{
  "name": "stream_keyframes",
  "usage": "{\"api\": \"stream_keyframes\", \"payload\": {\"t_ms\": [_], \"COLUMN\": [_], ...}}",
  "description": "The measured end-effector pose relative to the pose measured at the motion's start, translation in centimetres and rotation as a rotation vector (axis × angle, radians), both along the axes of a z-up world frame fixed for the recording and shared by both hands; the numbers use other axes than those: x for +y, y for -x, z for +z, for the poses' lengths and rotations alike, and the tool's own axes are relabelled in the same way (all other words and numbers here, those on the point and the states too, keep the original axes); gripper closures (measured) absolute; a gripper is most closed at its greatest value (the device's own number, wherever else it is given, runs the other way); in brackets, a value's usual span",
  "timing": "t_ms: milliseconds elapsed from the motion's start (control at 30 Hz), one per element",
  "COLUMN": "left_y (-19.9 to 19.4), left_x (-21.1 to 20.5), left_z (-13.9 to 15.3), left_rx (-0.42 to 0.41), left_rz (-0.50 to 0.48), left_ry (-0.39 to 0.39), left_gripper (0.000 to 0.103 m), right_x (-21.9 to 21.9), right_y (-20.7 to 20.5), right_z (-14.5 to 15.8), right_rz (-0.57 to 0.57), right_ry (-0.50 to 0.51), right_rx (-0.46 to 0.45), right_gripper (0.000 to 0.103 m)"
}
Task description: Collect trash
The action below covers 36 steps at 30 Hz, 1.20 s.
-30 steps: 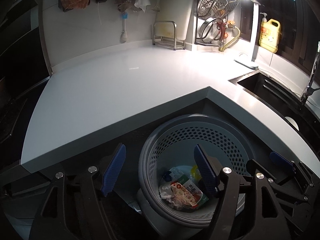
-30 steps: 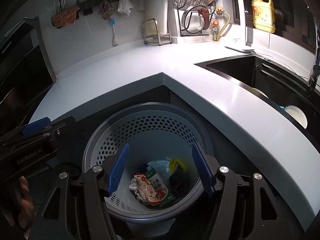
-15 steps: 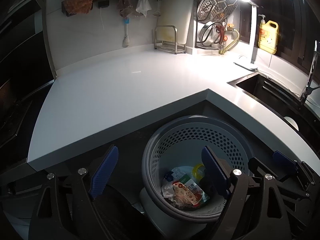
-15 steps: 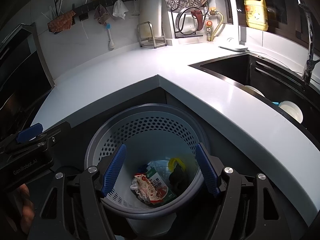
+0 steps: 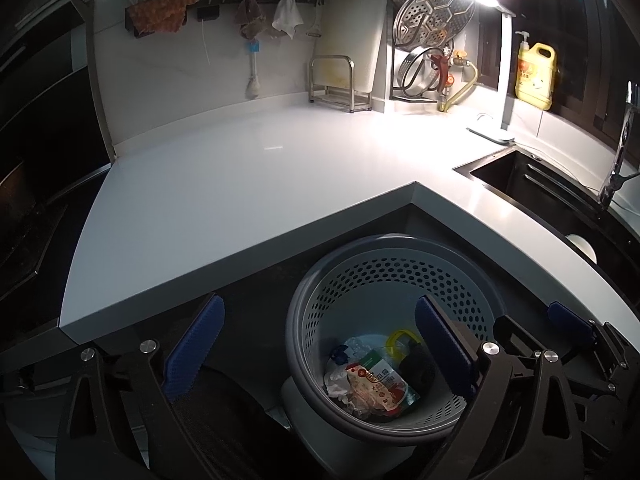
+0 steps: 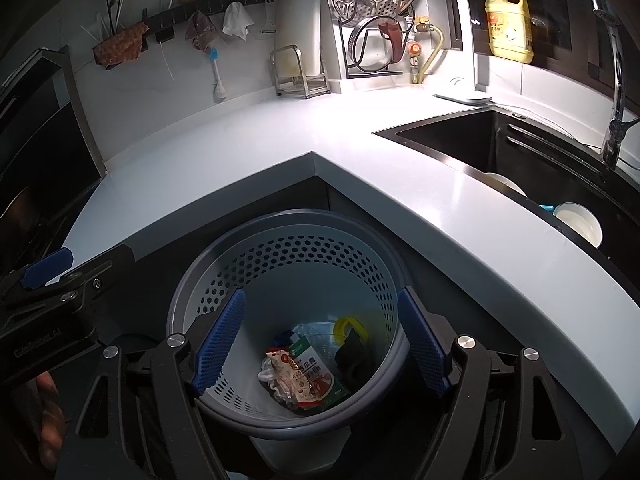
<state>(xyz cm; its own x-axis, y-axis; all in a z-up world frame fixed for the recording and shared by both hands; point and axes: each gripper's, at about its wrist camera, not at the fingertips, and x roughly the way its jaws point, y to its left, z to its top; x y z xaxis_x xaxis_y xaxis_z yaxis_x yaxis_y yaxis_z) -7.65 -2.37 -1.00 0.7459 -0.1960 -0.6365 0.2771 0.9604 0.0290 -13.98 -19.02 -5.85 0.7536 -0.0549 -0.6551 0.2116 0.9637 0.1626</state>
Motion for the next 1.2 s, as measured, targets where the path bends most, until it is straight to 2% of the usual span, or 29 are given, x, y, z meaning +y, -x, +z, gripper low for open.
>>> {"api": "stream_keyframes", "payload": {"t_ms": [1200], "left_y": [-0.04], "left_x": [0.30], "left_z": [-0.08], "left_rx": [0.008], "left_rz": [0.039], "left_ry": [-0.026], "left_gripper": [0.006], "right_x": [0.17], "right_y": [0.24], "right_z": [0.06], "right_rz": [-0.005], "right_ry": [0.021], "right_rx": [-0.002], "right_gripper": [0.028]}}
